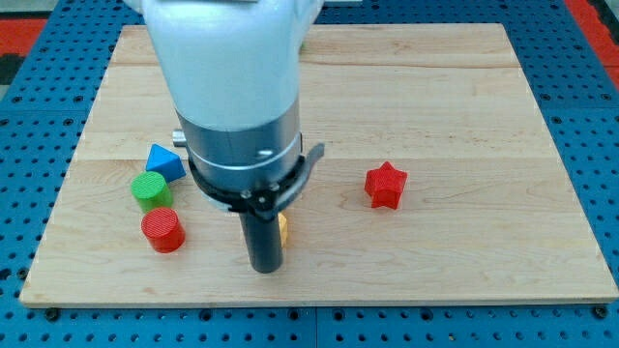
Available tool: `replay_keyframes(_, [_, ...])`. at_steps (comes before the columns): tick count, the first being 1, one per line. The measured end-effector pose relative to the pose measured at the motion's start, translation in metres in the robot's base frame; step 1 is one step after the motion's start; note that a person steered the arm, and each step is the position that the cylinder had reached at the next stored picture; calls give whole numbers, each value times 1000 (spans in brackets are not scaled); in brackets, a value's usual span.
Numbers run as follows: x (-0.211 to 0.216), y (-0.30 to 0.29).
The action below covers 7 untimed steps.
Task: Push the green star to the left of the yellow hexagon
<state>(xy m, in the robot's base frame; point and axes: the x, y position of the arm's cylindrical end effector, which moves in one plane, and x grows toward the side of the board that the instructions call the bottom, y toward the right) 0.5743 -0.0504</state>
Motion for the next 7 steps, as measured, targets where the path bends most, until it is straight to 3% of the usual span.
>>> replay_keyframes(2, [10,1])
replay_keyframes(3, [28,50])
replay_keyframes(5, [-118,271])
replay_keyframes(7, [-288,214])
